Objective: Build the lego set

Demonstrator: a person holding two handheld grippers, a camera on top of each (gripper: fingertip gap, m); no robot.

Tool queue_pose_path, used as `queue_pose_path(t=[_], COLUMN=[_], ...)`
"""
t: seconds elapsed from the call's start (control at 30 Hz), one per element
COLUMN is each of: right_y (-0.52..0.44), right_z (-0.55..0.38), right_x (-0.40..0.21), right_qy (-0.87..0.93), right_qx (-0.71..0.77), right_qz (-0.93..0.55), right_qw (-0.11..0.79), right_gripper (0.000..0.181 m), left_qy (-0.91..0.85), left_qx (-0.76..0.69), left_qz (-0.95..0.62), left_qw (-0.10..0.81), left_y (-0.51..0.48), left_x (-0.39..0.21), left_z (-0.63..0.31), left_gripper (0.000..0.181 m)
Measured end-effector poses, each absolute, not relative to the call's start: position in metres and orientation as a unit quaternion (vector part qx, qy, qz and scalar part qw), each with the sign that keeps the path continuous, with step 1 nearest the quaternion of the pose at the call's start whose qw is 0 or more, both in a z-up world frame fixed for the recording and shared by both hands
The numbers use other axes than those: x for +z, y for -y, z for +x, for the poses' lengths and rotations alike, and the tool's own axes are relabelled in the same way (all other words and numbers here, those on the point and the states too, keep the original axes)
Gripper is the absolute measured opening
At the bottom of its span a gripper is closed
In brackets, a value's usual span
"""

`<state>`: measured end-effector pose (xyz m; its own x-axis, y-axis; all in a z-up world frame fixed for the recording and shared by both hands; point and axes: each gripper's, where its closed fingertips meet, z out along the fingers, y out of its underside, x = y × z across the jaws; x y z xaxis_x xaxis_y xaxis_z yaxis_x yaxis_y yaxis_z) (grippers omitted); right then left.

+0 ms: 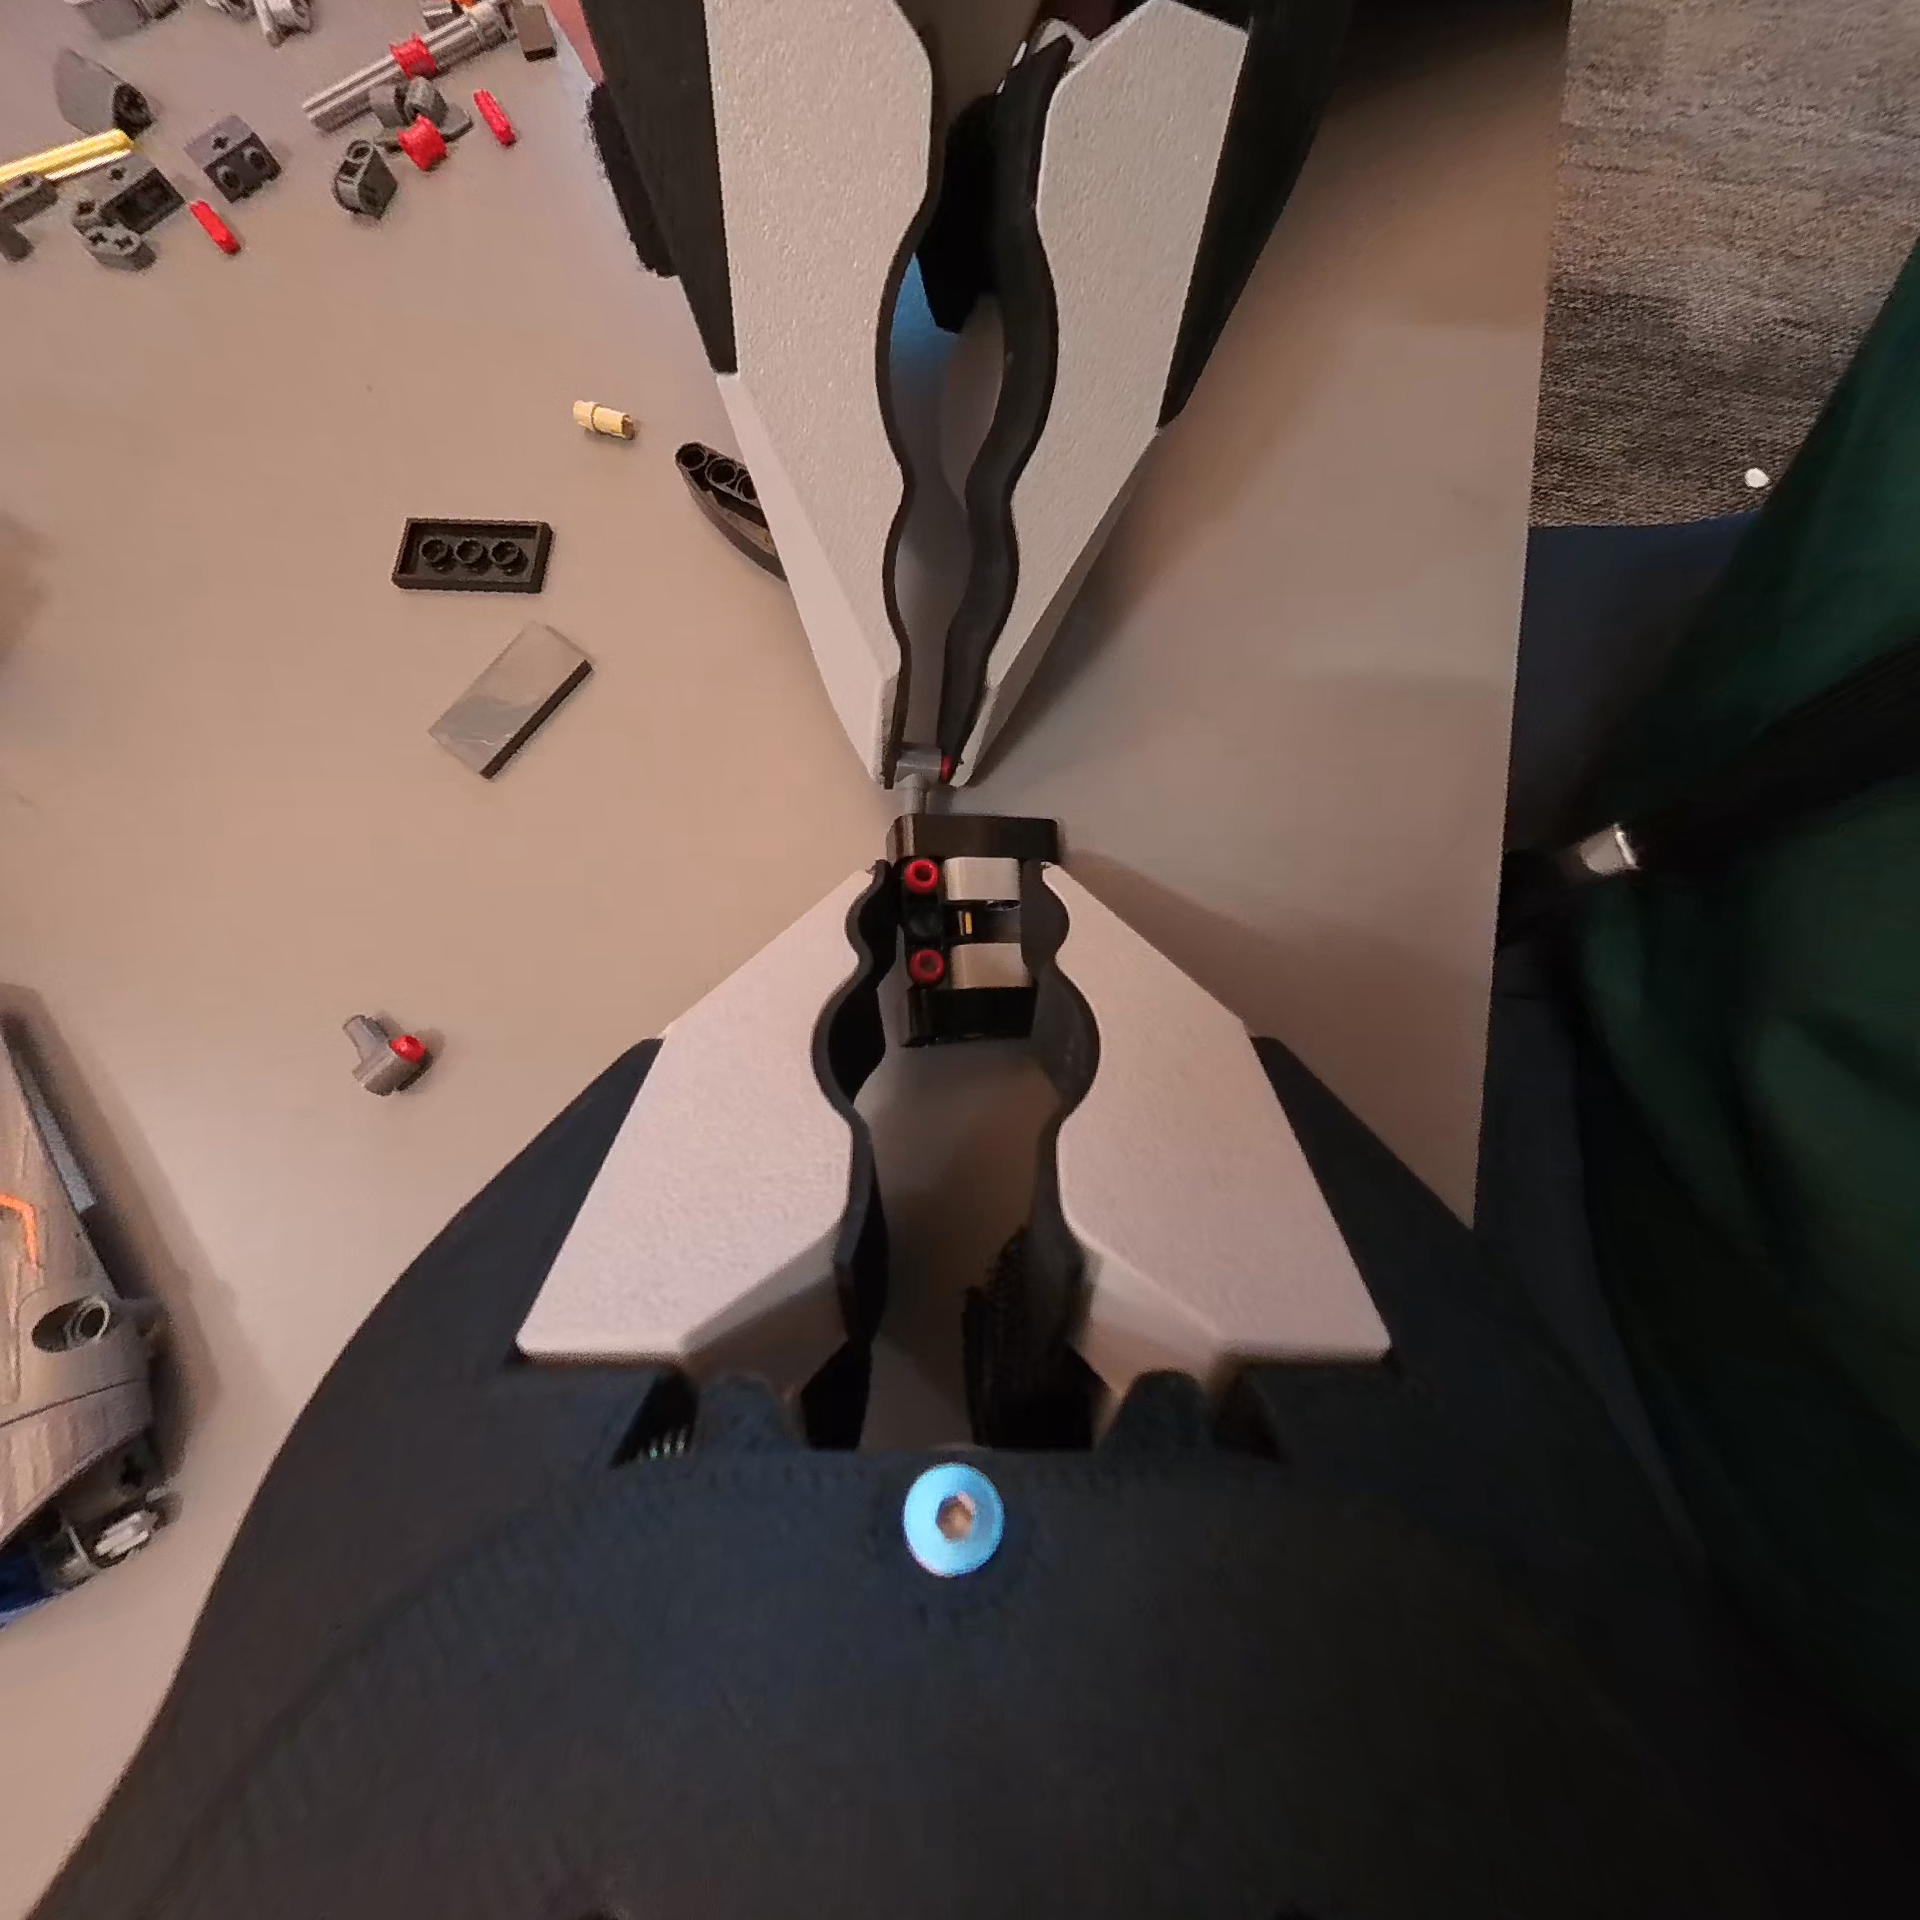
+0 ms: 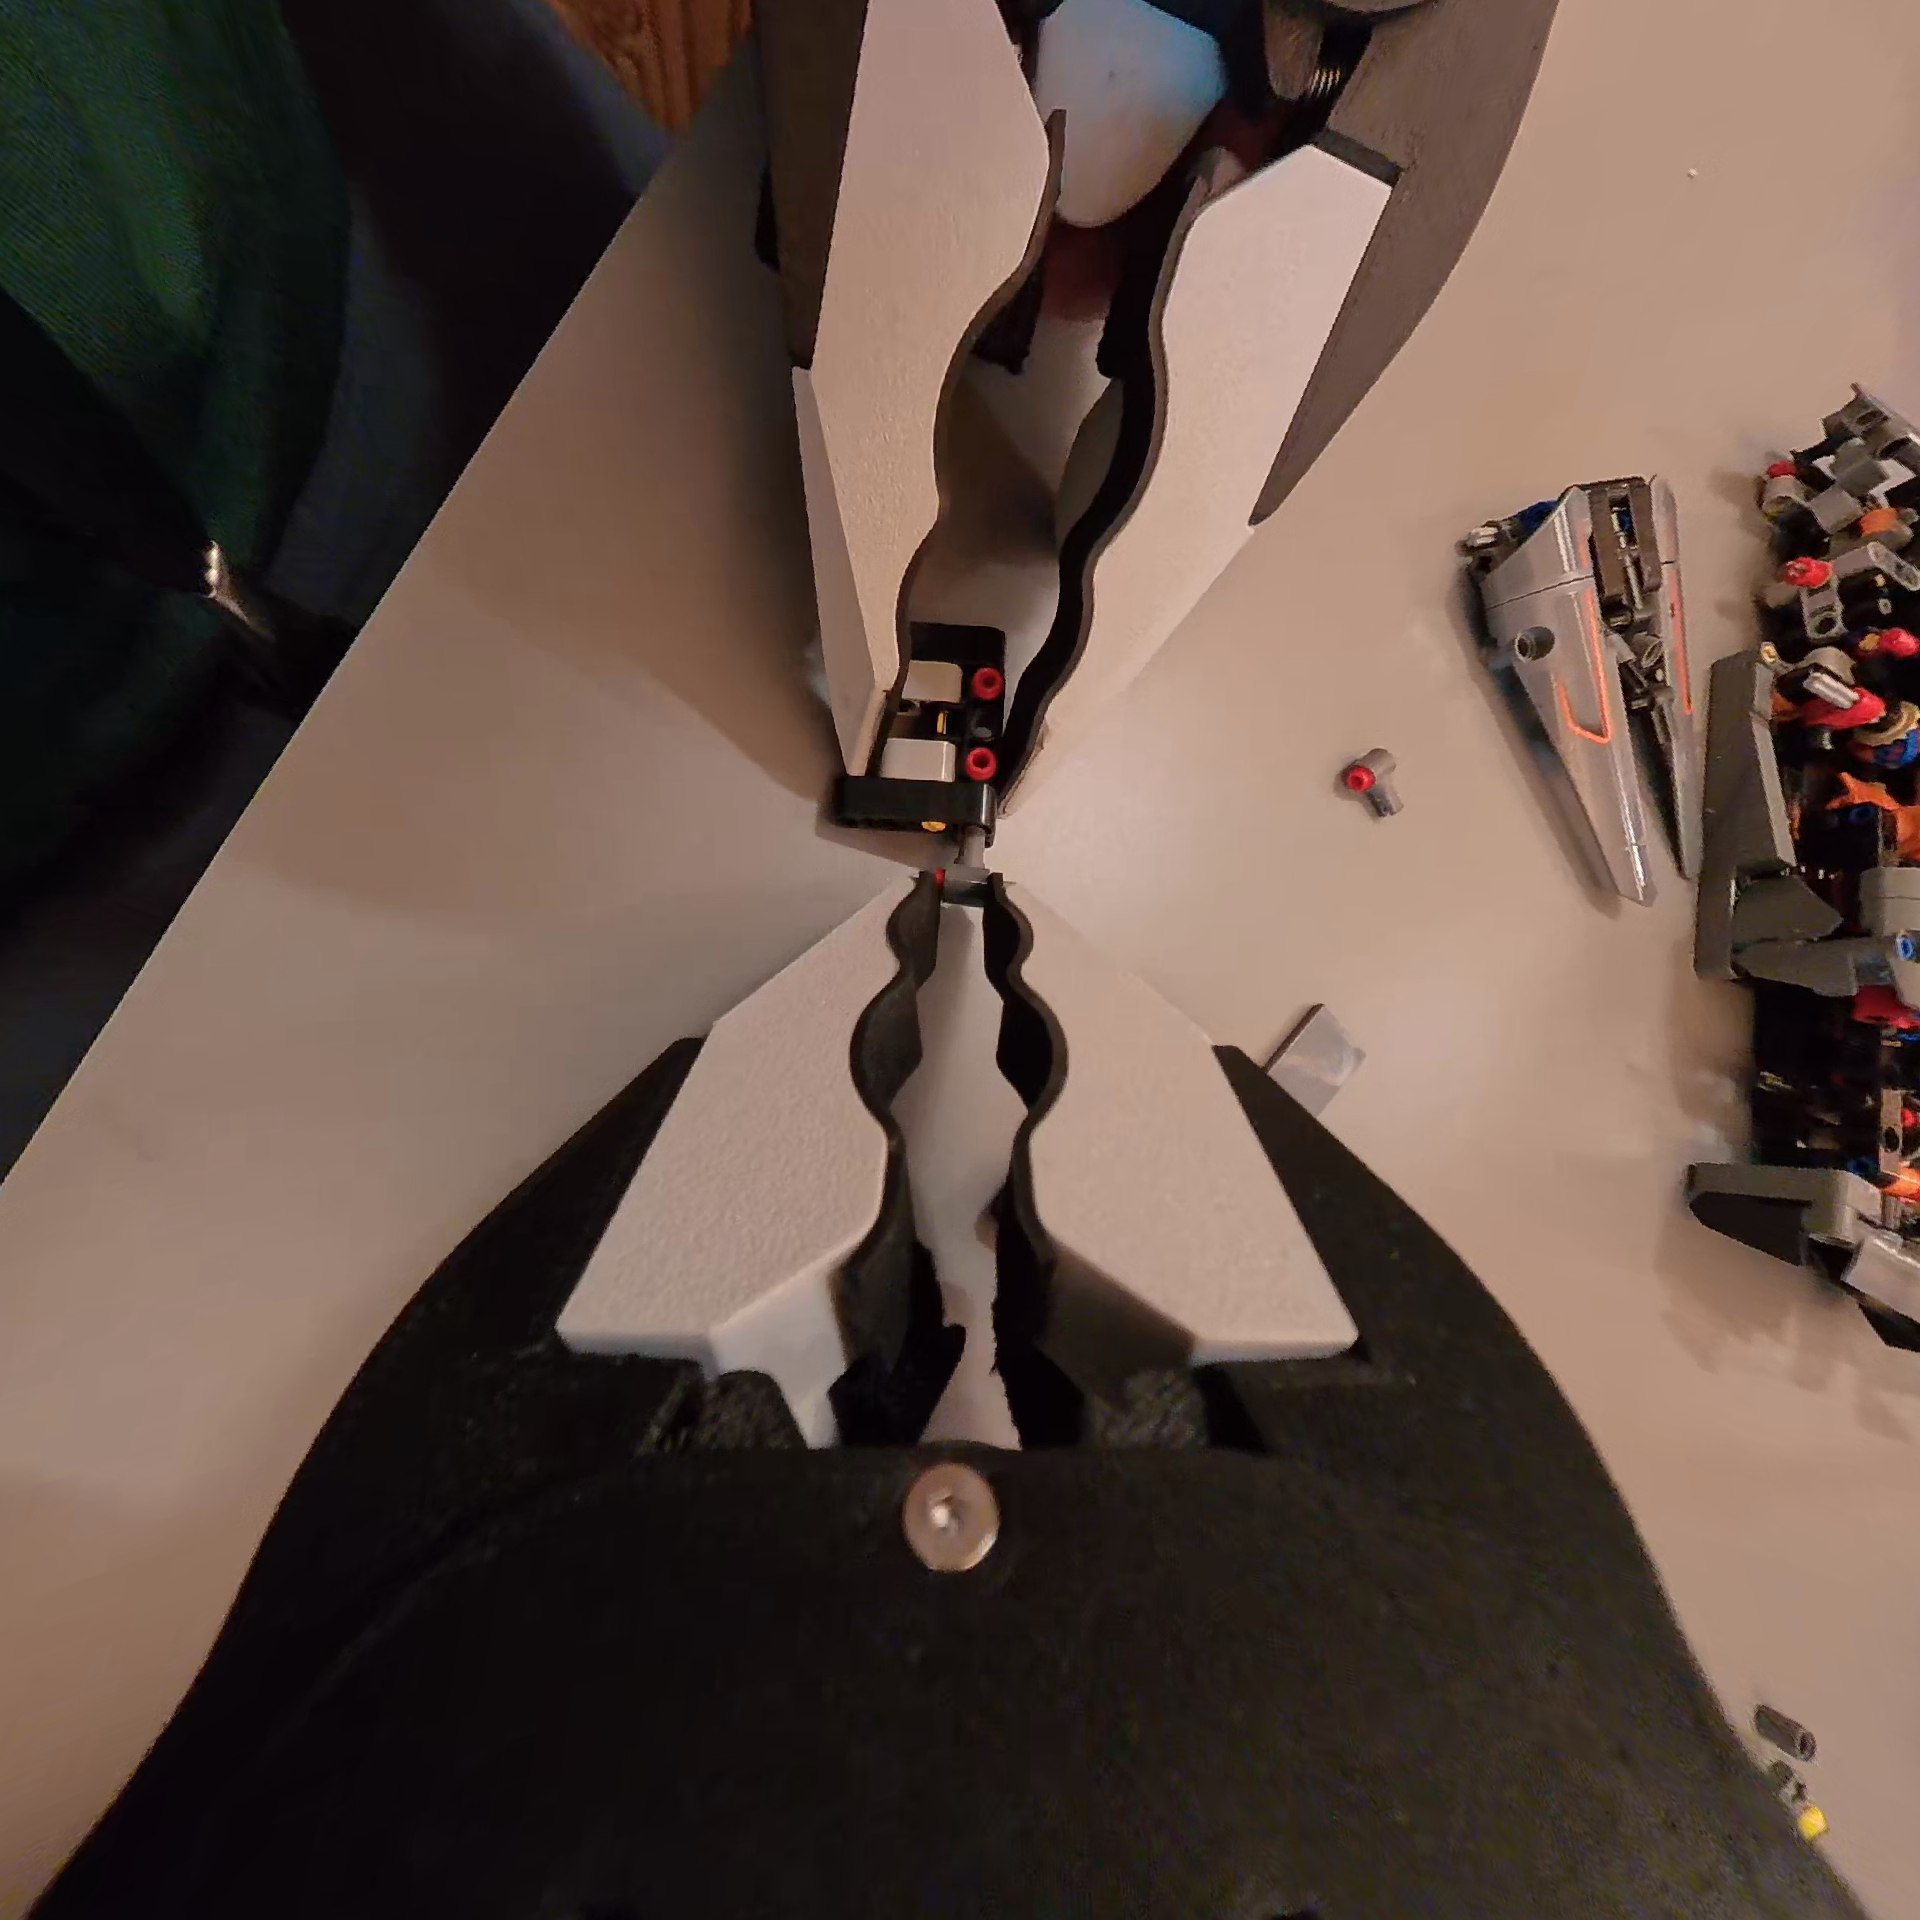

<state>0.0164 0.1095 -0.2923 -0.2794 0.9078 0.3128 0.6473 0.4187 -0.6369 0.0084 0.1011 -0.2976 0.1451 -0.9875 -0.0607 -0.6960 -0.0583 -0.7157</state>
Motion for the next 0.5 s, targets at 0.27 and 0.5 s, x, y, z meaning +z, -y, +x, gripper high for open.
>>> queue_pose_path(t=[0.27, 0.5], right_y=[-0.1089, -0.1099], right_z=[0.0180, 0.0169], right_x=[-0.2911, -0.2903], right_qy=[0.775, 0.772], right_qx=[0.203, 0.201], right_qz=[-0.502, -0.504], right_qw=[0.327, 0.331], right_gripper=[0.006, 0.007], left_qy=[-0.613, -0.612], left_qx=[-0.236, -0.237], left_qz=[-0.687, -0.688], left_qw=[0.311, 0.310], left_y=[-0.1010, -0.1017], left_x=[-0.2976, -0.2976], left_z=[0.0090, 0.0093], left_gripper=[0.022, 0.022])
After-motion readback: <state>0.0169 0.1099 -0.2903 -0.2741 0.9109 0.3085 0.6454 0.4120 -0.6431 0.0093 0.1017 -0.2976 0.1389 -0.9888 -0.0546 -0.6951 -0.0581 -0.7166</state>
